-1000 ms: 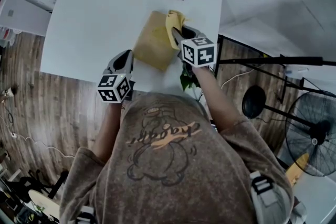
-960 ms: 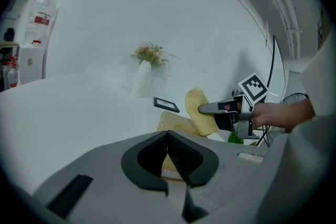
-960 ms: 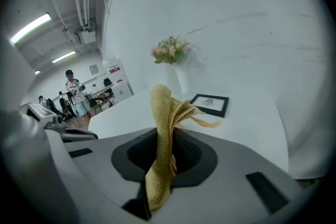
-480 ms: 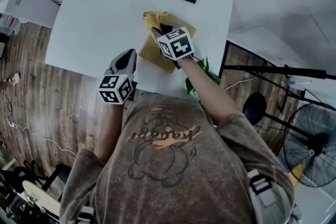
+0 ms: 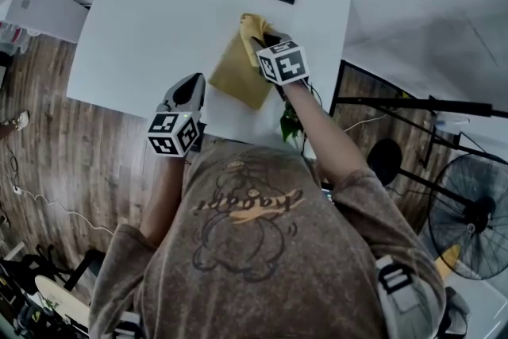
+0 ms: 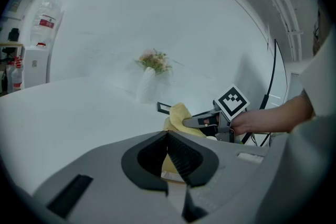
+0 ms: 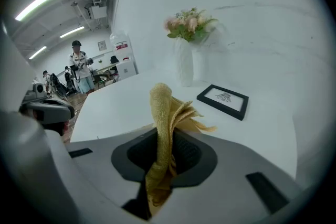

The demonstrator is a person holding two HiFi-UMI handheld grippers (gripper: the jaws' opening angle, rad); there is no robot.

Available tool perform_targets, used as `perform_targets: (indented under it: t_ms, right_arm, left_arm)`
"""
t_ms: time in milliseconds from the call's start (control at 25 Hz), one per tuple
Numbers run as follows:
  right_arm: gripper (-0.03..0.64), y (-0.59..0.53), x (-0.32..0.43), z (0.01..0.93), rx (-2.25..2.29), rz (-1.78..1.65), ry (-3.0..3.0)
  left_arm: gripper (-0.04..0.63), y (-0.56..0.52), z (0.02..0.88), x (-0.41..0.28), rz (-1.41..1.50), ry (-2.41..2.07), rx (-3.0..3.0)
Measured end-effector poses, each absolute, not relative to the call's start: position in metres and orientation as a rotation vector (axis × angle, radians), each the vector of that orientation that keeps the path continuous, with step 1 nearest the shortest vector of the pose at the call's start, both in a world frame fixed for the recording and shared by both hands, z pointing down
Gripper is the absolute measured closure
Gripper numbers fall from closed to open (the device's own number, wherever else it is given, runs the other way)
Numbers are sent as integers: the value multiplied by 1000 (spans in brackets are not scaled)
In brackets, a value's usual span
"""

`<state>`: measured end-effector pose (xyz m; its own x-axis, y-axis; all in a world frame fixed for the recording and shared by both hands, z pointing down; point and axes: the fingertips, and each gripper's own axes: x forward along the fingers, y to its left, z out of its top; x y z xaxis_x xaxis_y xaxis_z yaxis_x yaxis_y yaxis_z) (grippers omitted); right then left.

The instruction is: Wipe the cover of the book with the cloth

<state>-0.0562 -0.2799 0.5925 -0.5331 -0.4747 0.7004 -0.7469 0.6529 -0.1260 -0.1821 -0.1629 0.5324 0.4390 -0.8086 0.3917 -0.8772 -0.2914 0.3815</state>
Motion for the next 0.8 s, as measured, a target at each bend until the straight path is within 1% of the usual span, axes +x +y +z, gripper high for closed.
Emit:
perform_targets:
  t_ms: [360, 800]
  right_arm:
    - [551, -285, 4, 597, 1085, 621, -2186]
    - [551, -281, 69, 583, 1237, 627, -2119]
  left_arm:
    - [592, -165, 532, -171, 176, -1387, 2172]
    - [592, -163, 529, -154, 174, -1363, 2189]
